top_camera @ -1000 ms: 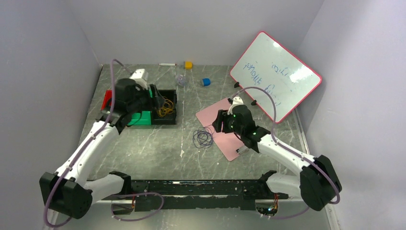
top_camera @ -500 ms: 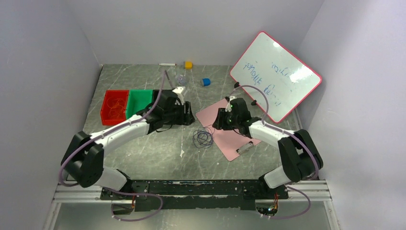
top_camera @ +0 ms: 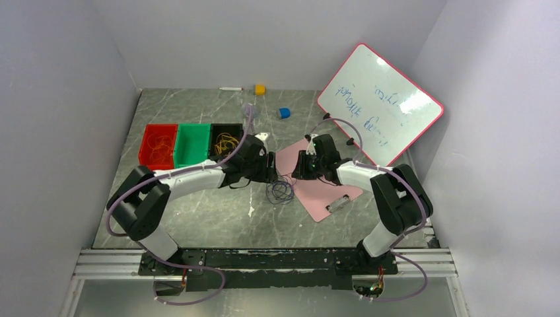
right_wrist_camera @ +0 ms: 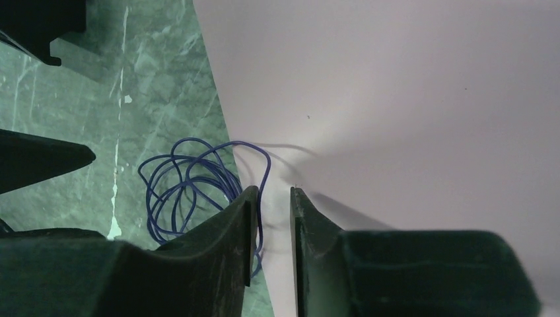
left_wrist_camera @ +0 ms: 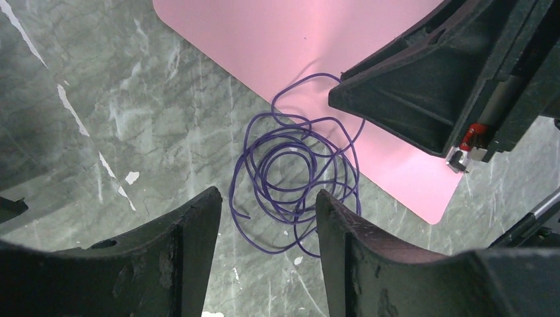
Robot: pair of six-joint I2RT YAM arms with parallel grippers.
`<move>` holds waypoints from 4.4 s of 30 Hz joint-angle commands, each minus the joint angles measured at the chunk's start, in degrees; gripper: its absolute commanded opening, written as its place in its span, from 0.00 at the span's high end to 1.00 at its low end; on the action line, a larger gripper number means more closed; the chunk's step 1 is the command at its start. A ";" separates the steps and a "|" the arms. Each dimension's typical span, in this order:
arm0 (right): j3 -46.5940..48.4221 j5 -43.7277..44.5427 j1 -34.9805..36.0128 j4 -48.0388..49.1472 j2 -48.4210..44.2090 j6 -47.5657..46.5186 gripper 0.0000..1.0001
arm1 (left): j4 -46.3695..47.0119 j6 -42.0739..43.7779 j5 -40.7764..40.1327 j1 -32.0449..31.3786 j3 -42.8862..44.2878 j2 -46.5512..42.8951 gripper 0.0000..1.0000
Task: Untangle the cables
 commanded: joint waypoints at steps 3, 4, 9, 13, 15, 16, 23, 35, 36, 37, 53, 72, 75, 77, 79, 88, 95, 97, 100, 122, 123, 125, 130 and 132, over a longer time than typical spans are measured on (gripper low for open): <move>1.36 -2.95 -0.60 1.55 2.10 -1.30 0.76 | 2.59 -0.64 -3.64 -1.12 1.89 3.28 0.39; 1.32 -3.44 -0.67 1.67 2.33 -1.28 0.77 | 2.47 -0.65 -3.91 -1.24 2.23 3.91 0.39; 1.31 -6.08 -0.69 2.34 2.47 -1.35 0.89 | 2.75 -0.24 -4.20 -1.50 3.39 6.65 0.37; 0.80 -5.67 -0.75 2.52 0.58 -1.16 1.00 | 2.60 -0.14 -4.37 -2.08 4.01 8.70 0.36; 0.45 -4.94 -0.90 2.69 -0.81 -0.67 1.00 | 2.94 -0.09 -4.55 -2.36 3.85 9.56 0.35; 0.40 -4.79 -1.01 2.77 -1.39 -0.36 1.00 | 2.95 -0.14 -4.56 -2.44 3.76 10.01 0.35; 0.80 -6.80 -1.36 3.33 -5.95 1.38 1.00 | 2.78 -0.36 -6.31 -3.49 3.22 13.16 0.36; 4.98 -2.36 -3.71 -1.03 -18.50 4.28 1.00 | 4.01 -1.14 -8.19 -4.67 1.46 15.62 0.49; 5.24 -1.83 -3.82 -0.89 -19.61 5.14 1.00 | 4.08 -1.26 -8.33 -4.68 1.24 15.78 0.50; 5.66 -1.45 -3.92 -0.90 -20.58 5.81 1.00 | 4.16 -1.27 -8.44 -4.72 1.08 15.93 0.52; 21.57 6.97 -4.12 -6.72 -31.80 5.17 1.00 | 6.53 -0.75 -8.73 -4.95 -1.26 17.46 0.64; 33.32 11.96 -4.12 -9.70 -36.11 -4.39 1.00 | 6.98 -1.12 -11.13 -4.94 -5.18 13.24 0.73; 36.04 15.22 -4.12 -11.09 -36.73 -7.11 1.00 | 7.48 -1.55 -11.01 -4.96 -5.97 12.96 0.64; 37.30 17.91 -4.07 -11.81 -37.22 -8.54 1.00 | 7.58 -1.95 -11.38 -4.94 -6.46 12.66 0.56; 38.07 20.31 -4.12 -12.34 -37.83 -9.95 1.00 | 7.38 -2.37 -11.99 -4.95 -6.96 12.42 0.51; 39.46 28.60 -4.11 -12.41 -40.18 -14.12 1.00 | 7.08 -2.33 -13.00 -4.99 -7.88 11.80 0.55; 38.91 34.91 -4.12 -12.17 -41.71 -15.76 1.00 | 7.51 -2.06 -13.12 -4.94 -9.24 11.18 0.56; 39.01 34.64 -4.12 -12.34 -41.64 -15.78 1.00 | 7.46 -2.08 -13.22 -5.01 -9.50 11.10 0.55; 39.09 34.02 -4.12 -12.67 -41.22 -15.61 1.00 | 7.69 -2.00 -13.30 -4.95 -9.70 10.83 0.63; 36.51 6.45 -4.10 -7.41 -38.83 -17.65 1.00 | 12.47 6.18 -11.45 -4.94 -11.59 -17.69 0.40; 36.36 6.24 -4.13 -7.47 -38.52 -17.13 1.00 | 12.40 6.94 -11.89 -4.94 -11.29 -20.06 0.38; 36.30 5.94 -4.16 -7.70 -37.87 -16.38 1.00 | 12.02 8.08 -13.09 -4.94 -10.97 -24.35 0.35; 36.05 7.46 -4.12 -7.56 -36.30 -12.51 1.00 | 13.36 12.03 -12.17 -4.94 -11.15 -31.04 0.29; 35.53 9.70 -4.12 -6.97 -36.09 -10.91 1.00 | 15.38 13.11 -10.80 -4.94 -11.33 -30.96 0.28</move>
